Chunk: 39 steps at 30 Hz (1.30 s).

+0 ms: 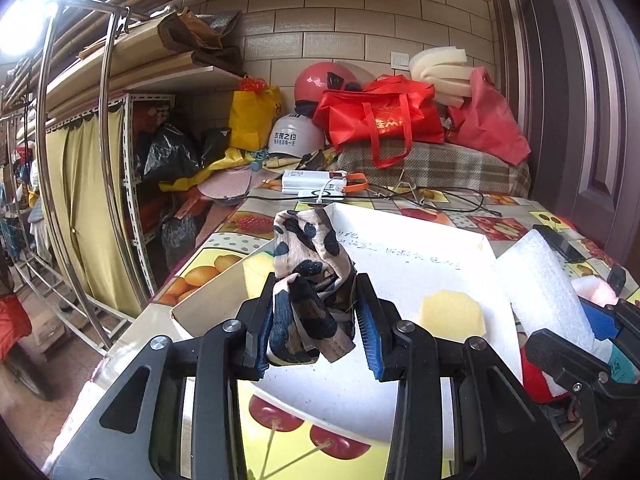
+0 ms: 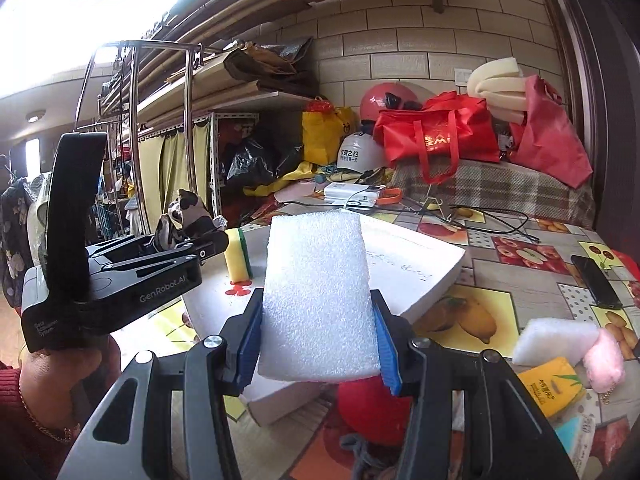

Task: Organize soft objects
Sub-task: 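Carry scarf into white tray and open left tool while right tool releases foam block there, then grasp the braided rope knot with left tool while right tool grasps pink fluffy pom-pom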

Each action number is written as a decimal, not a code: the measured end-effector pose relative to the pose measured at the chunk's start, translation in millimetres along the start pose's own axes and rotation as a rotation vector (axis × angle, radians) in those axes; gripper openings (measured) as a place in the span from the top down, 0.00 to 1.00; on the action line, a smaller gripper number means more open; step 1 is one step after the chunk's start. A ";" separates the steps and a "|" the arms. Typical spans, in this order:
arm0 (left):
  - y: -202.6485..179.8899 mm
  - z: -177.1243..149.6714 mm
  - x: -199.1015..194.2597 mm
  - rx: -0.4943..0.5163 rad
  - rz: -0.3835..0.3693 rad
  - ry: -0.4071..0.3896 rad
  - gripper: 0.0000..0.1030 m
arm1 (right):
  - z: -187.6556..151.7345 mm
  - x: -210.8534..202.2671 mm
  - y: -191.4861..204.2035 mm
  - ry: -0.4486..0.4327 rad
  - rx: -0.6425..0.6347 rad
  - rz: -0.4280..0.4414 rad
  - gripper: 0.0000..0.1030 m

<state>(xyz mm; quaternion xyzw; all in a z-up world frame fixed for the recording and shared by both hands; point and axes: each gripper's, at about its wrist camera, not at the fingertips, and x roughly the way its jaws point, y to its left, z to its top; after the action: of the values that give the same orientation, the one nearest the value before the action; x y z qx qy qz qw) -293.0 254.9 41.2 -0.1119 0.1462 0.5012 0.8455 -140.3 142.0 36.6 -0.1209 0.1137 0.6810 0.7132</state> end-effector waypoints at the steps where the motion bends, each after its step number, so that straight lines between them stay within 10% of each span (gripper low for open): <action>1: 1.1 1.3 3.9 -0.003 0.000 0.004 0.65 | 1.7 3.9 3.5 0.001 -0.001 0.002 0.52; 24: 6.9 20.8 58.7 -0.033 -0.032 0.081 0.63 | 26.4 90.9 -16.0 0.140 0.088 -0.071 0.51; 27: 10.7 20.5 55.0 -0.053 0.007 0.060 0.36 | 25.5 88.6 -16.6 0.137 0.096 -0.117 0.20; 31: 25.3 19.9 54.9 -0.127 0.030 0.058 0.00 | 25.8 84.2 -27.0 0.118 0.148 -0.116 0.08; 39: 29.4 18.8 45.4 -0.151 0.077 0.008 0.00 | 29.2 70.0 -6.7 0.026 0.049 -0.144 0.00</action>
<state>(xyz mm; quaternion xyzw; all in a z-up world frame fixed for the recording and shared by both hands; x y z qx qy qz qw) -295.6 312.0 41.1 -0.1715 0.1155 0.5426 0.8141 -130.4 217.3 41.5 -0.1201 0.1308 0.6232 0.7616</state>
